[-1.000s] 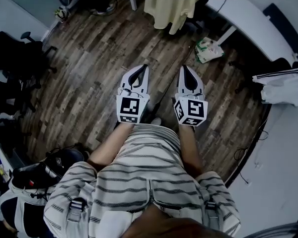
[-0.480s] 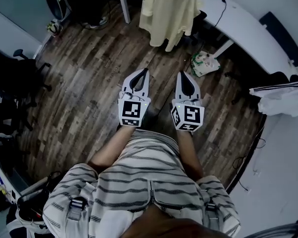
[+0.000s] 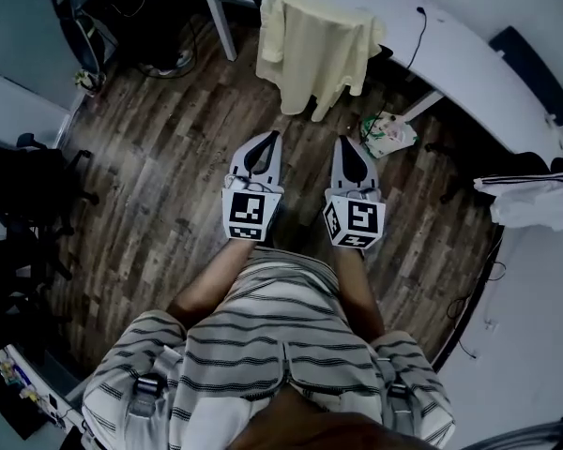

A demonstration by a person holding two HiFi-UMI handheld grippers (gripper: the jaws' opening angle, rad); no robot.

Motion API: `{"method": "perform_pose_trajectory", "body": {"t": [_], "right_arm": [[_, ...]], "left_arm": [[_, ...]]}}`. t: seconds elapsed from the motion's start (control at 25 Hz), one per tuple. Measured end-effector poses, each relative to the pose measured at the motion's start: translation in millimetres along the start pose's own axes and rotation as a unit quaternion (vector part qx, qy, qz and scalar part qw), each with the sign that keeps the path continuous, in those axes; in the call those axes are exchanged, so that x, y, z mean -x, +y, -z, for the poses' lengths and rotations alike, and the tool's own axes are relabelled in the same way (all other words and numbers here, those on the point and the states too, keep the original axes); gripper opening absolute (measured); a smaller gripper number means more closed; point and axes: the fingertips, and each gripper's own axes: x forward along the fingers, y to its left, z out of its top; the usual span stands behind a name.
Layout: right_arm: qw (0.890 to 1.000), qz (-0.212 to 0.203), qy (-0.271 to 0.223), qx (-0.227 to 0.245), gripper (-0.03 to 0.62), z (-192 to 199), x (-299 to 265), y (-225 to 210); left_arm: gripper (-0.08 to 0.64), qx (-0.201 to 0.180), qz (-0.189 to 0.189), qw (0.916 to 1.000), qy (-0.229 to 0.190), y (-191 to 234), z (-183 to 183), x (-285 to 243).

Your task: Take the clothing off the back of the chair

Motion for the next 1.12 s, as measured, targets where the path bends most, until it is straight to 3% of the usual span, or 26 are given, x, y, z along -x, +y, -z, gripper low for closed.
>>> {"method": "perform_pose_trajectory", "body": {"t": [0.56,1.12], "right_arm": [[0.998,0.068,0.001,-0.016,0.018,-25,-136,1],[0.993,0.115,0.031,-0.015,0.02,-15,-202,-7]], "left_arm": [[0.023,-0.005,0.062,0.998,0.001,112,-23,-103],[0.023,0.004,0.116,0.9929,0.025,155,-10,-172]]}}
